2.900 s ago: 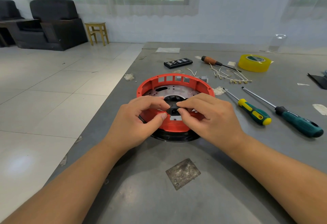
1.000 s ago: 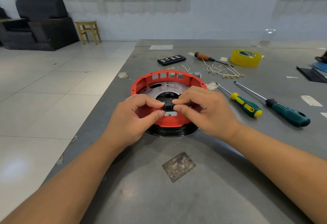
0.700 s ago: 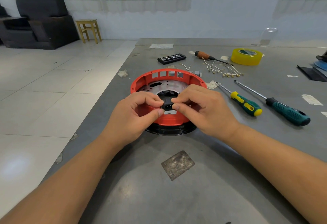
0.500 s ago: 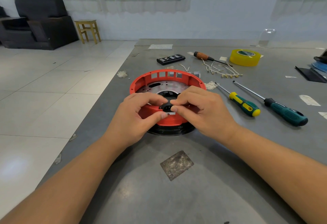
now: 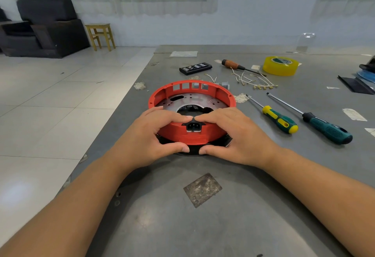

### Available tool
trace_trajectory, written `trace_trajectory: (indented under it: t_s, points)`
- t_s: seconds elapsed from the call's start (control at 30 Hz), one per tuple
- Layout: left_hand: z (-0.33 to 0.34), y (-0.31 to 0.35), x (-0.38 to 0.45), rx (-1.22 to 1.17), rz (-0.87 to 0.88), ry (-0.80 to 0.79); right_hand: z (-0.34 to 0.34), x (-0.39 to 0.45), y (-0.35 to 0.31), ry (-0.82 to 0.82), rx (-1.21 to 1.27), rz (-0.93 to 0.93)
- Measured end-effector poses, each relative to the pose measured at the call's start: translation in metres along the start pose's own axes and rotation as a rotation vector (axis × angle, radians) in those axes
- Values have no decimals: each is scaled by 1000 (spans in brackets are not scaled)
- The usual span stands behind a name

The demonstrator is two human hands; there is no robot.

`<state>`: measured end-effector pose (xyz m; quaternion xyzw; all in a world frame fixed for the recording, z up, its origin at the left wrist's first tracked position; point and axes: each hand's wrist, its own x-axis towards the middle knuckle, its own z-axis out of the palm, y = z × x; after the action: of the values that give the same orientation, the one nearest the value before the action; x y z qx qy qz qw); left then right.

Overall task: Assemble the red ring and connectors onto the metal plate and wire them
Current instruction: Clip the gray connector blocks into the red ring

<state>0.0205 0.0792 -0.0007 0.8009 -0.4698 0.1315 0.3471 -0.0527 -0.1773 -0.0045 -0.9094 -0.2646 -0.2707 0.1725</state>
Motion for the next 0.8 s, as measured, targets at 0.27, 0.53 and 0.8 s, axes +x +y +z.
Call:
trace_trajectory:
  t_s: [0.27,0.53,0.8]
  points:
    - [13,-9,-2,111,79,51,9,0,6,101,-34,-54]
    - [14,-7,2,148,67,32,7,3,6,57,-59,-88]
    - [17,-7,-1,150,76,38,10,1,6,52,-75,-60]
